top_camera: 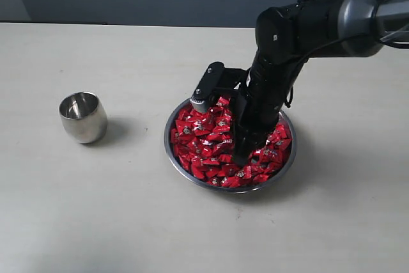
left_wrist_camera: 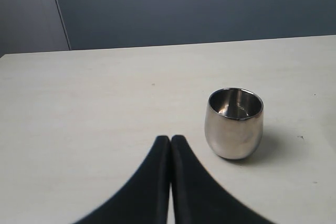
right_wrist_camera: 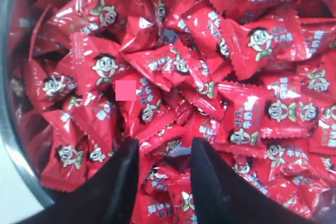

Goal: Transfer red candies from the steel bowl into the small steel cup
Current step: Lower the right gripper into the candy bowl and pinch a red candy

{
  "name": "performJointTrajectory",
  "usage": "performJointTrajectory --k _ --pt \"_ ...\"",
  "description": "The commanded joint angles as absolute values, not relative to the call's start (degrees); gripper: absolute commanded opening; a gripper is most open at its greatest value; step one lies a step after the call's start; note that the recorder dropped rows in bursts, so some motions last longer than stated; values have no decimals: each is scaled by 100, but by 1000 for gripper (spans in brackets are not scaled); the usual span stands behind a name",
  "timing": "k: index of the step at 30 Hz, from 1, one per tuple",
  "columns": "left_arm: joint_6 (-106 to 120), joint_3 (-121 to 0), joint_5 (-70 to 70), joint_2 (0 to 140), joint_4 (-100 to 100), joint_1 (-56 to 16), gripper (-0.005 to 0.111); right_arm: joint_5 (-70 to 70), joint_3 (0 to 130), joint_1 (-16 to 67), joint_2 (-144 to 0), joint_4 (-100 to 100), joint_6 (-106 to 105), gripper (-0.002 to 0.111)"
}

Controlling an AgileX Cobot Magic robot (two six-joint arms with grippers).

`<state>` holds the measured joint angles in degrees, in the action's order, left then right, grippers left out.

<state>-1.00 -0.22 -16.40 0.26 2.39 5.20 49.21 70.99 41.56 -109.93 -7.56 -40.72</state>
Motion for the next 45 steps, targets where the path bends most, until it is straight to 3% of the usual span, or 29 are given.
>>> performJointTrajectory --k 1,13,45 --pt "-115 0 -1630 0 243 476 0 4917 7430 4198 -11075 -354 -4037 34" --pt "-115 0 -1630 0 243 476 0 5094 8086 4198 -11440 251 -4010 34" --pt "-115 0 -1630 0 243 476 0 5024 8087 4198 -11991 269 -3882 34"
